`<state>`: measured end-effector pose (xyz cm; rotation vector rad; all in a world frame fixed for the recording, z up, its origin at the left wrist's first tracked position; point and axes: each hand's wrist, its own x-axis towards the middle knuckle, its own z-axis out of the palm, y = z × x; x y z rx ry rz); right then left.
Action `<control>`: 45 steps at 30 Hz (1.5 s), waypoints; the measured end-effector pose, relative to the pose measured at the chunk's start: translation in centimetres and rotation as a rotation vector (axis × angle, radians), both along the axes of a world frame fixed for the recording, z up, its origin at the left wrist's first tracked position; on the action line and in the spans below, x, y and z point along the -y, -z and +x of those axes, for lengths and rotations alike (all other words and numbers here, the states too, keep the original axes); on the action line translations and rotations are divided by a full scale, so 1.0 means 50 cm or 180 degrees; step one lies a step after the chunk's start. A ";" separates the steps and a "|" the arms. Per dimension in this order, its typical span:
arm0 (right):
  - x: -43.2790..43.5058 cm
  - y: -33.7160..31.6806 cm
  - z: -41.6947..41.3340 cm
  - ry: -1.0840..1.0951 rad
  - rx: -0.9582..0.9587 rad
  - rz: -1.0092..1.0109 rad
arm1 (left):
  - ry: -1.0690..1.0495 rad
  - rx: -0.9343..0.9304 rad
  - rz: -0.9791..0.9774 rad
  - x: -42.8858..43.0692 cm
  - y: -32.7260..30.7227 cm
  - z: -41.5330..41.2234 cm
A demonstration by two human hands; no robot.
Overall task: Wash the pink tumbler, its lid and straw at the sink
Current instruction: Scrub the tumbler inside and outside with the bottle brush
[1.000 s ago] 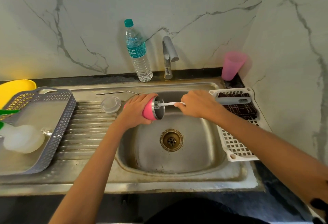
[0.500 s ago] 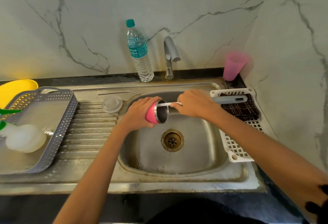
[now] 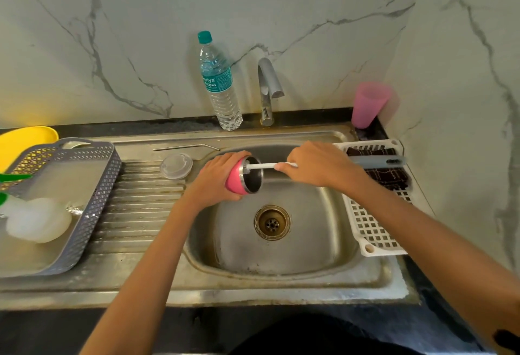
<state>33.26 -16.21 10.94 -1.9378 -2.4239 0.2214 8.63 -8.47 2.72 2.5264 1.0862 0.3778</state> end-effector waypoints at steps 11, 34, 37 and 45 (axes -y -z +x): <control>0.009 0.008 -0.004 -0.0031 -0.0267 -0.0323 | -0.0036 0.0093 0.0082 0.009 -0.006 0.018; 0.014 0.032 -0.006 -0.0008 -0.0471 -0.0541 | -0.0134 0.0124 0.0194 0.010 -0.014 0.025; 0.023 0.016 0.028 0.0087 -0.0486 -0.0675 | -0.0288 0.0116 0.0179 0.001 -0.005 -0.009; 0.021 0.038 -0.011 0.0016 -0.0376 -0.0648 | -0.0117 0.0060 0.0197 0.013 -0.002 0.013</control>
